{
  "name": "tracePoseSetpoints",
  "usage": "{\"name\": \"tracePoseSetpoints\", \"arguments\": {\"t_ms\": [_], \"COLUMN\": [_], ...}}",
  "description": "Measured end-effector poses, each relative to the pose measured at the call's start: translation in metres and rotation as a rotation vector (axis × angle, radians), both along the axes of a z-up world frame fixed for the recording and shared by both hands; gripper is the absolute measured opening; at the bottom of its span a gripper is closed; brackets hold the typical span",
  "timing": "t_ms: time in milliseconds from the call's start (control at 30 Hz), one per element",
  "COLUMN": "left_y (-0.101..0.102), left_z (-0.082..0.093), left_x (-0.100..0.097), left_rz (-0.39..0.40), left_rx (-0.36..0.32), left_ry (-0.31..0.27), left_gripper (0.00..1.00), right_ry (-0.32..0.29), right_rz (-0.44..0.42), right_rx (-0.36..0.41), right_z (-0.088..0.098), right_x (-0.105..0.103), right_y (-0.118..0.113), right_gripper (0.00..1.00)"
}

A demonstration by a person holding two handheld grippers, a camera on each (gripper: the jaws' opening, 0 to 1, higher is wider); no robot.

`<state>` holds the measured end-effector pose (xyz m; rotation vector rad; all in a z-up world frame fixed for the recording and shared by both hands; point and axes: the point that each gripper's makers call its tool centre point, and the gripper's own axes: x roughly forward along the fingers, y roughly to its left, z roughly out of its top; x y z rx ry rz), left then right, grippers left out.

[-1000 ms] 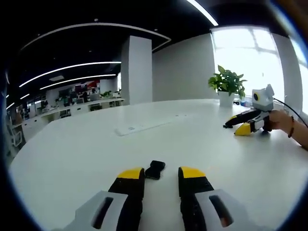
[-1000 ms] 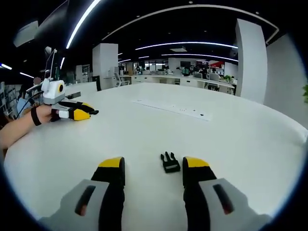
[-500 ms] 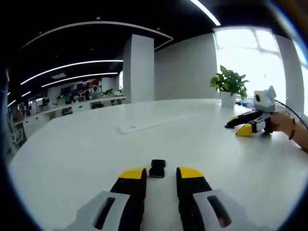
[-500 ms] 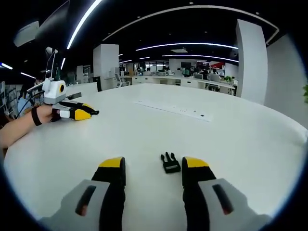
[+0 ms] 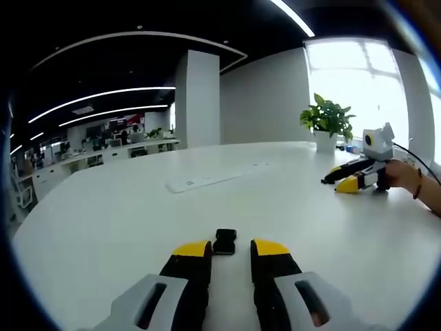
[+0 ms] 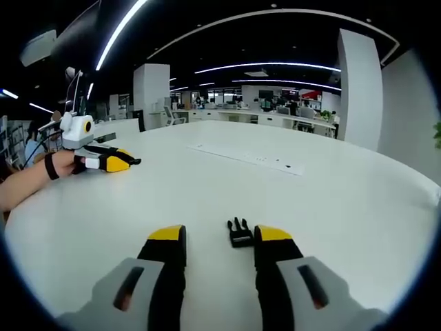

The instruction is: Snap the two parts of the plastic buckle together until the buckle closes and remains connected.

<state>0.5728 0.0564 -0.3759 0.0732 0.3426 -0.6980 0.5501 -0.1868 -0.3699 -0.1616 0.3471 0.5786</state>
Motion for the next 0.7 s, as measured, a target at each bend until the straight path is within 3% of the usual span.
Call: {"name": "tracePoseSetpoints", "arguments": {"t_ms": [167,367,700], "left_y": [0.0,-0.004,-0.002], "left_z": [0.0,-0.001,-0.001], "left_x": [0.001,-0.012,-0.003], "left_rz": [-0.007,-0.011,-0.01], "left_rx": [0.001,0.001,0.001], "left_ry": [0.0,-0.003,-0.003], "left_gripper": [0.21,0.21,0.21], "right_ry": [-0.004,-0.007,-0.035], "right_rz": [0.002,-0.013,-0.038], "right_rx": [0.001,0.001,-0.02], "right_z": [0.0,0.0,0.001], "right_x": [0.0,0.002,0.001], "right_y": [-0.001,-0.004,-0.006], "right_gripper": [0.31,0.23,0.16]}}
